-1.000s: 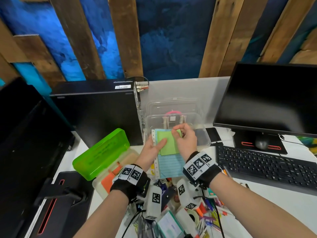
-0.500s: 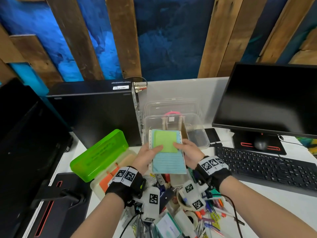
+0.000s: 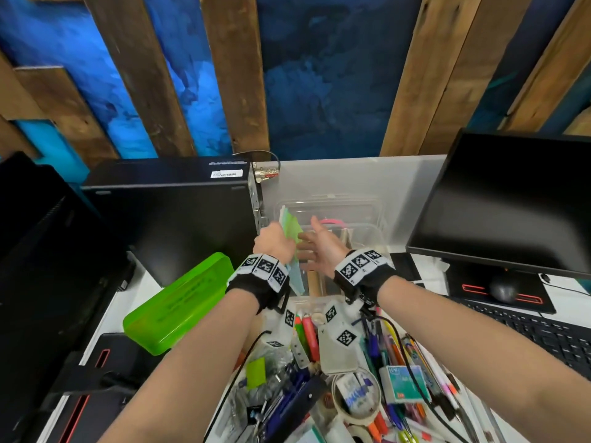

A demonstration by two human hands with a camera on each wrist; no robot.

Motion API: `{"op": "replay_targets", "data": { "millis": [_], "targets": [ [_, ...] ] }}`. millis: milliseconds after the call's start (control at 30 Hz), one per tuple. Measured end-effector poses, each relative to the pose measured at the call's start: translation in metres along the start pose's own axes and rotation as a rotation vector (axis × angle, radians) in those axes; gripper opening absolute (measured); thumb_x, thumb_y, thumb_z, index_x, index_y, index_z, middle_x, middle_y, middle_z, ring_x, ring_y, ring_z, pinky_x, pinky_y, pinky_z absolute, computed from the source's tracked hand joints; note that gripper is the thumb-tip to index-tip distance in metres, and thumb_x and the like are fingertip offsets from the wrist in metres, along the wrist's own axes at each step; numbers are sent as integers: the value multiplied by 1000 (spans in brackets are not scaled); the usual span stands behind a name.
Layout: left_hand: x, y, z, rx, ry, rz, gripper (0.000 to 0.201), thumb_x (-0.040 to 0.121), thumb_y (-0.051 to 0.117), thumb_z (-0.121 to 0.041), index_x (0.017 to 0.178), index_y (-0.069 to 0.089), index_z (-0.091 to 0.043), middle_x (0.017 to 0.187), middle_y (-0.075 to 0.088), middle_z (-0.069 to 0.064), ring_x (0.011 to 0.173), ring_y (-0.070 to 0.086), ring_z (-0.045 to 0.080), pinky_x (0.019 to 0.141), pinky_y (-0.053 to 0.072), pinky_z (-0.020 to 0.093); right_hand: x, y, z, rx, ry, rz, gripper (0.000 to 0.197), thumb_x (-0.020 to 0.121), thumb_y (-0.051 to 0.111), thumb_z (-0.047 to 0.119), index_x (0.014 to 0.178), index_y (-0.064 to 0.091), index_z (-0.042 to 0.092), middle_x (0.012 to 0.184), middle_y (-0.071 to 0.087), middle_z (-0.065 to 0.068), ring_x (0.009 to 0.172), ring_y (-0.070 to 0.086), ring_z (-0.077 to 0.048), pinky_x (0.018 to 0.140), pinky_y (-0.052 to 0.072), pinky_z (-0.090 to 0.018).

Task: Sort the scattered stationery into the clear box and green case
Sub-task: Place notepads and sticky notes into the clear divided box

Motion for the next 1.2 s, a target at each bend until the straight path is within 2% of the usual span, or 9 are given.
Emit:
{"op": "replay_targets", "data": {
  "millis": [200, 333, 533, 700, 867, 967, 1067, 1167, 1200],
  "targets": [
    [12, 34, 10, 72, 14, 96, 28, 91, 57, -18, 115, 61, -4, 120, 61, 16, 111, 59, 35, 86, 50, 38, 33, 5, -23, -21, 143, -18, 74, 90, 21, 71, 113, 58, 11, 99, 64, -13, 88, 61, -27, 81, 52, -39],
    [12, 59, 21, 126, 37, 162, 30, 90, 59, -18, 117, 61, -5, 117, 63, 17, 109, 61, 35, 85, 52, 39, 62, 3, -53, -23, 225, -46, 106, 66, 33, 91, 137, 43, 13, 140, 46, -17, 122, 50, -35, 100, 42, -54],
    [15, 66, 20, 249, 178, 181, 28, 88, 56, -9, 116, 59, -5, 117, 61, 18, 109, 59, 36, 87, 51, 42, 67, 7, -65, 52, 279, -63, 103, 65, 37, 87, 135, 47, 12, 131, 52, -22, 114, 54, -40, 97, 43, -58],
    [22, 67, 26, 165, 76, 262, 27, 87, 60, -8, 114, 60, -2, 113, 64, 18, 106, 62, 35, 86, 54, 39, 73, 10, -67, 37, 307, -64, 103, 70, 33, 87, 137, 42, 10, 133, 50, -23, 110, 55, -41, 83, 49, -54],
    [18, 66, 24, 134, 66, 308, 22, 91, 55, -6, 111, 62, 0, 110, 66, 18, 100, 65, 35, 86, 55, 42, 91, 13, -82, -23, 319, -55, 116, 52, 35, 91, 138, 43, 13, 135, 49, -22, 114, 53, -41, 93, 42, -58],
    [16, 69, 22, 170, 86, 351, 24, 95, 50, -7, 116, 60, -1, 116, 64, 18, 105, 63, 34, 91, 53, 42, 92, 13, -85, -15, 277, -51, 112, 59, 32, 90, 142, 39, 15, 143, 42, -20, 126, 46, -39, 102, 36, -55],
    [13, 60, 20, 325, 148, 249, 25, 96, 44, -6, 116, 59, -2, 116, 62, 15, 109, 61, 34, 87, 52, 38, 114, 3, -101, -80, 295, -69, 130, 43, 38, 99, 142, 39, 14, 144, 41, -19, 128, 44, -37, 104, 35, -57],
    [-1, 42, 21, 523, 262, 34, 21, 94, 49, -11, 110, 61, -10, 117, 59, 11, 109, 57, 32, 72, 49, 36, 169, -9, -136, -104, 289, -85, 155, 16, 32, 105, 145, 35, 20, 134, 48, -16, 118, 50, -29, 101, 38, -46],
    [-4, 38, 26, 531, 265, -12, 19, 93, 52, -15, 109, 62, -13, 119, 53, 10, 109, 54, 31, 67, 47, 35, 161, -6, -133, -131, 289, -115, 159, 11, 28, 106, 145, 35, 21, 140, 45, -15, 125, 46, -28, 105, 34, -47]
  ]
}}
Point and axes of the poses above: each hand's wrist, its own x-axis towards the middle knuckle, its own y-axis out of the palm, z = x × y, the point moved 7 cm from there along x, towards the middle knuckle
